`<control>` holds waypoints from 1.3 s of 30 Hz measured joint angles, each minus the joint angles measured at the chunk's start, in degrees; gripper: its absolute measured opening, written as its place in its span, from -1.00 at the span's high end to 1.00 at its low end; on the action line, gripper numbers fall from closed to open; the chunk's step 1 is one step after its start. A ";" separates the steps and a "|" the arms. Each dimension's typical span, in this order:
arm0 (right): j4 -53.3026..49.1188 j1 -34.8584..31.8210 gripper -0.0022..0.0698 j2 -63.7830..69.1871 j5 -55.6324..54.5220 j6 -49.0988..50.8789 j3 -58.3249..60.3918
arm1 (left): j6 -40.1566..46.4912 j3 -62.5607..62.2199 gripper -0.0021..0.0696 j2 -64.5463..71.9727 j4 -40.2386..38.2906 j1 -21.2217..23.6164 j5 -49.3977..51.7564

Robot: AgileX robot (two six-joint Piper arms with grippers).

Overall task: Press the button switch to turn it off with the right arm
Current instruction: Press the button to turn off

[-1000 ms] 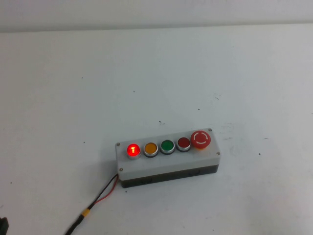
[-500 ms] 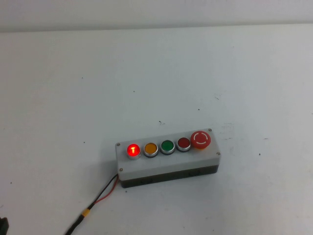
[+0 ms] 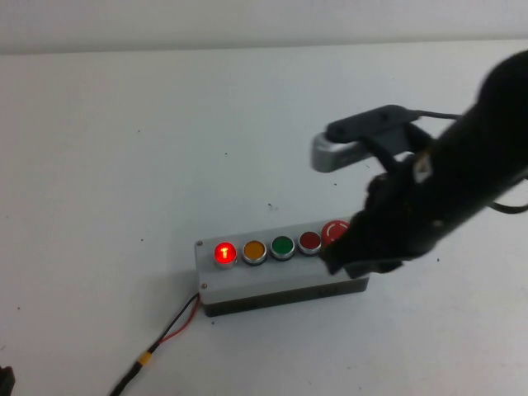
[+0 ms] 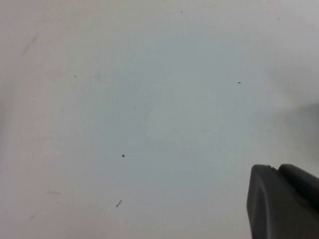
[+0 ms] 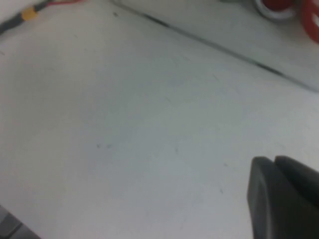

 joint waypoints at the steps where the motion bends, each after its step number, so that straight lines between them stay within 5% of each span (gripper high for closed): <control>1: -0.49 1.81 0.98 2.59 0.11 0.10 -2.95 | 0.00 0.00 0.95 0.00 0.00 0.00 0.00; 8: -2.17 9.16 0.98 19.18 4.06 0.38 -23.18 | 0.00 0.00 0.95 0.00 0.00 0.00 0.00; 17: -2.92 10.74 0.98 35.34 8.57 0.38 -43.44 | 0.00 0.00 0.95 0.00 0.00 0.00 0.00; 39: -8.30 11.76 0.98 36.99 8.94 1.75 -45.14 | 0.00 0.00 0.95 0.00 0.00 0.00 0.00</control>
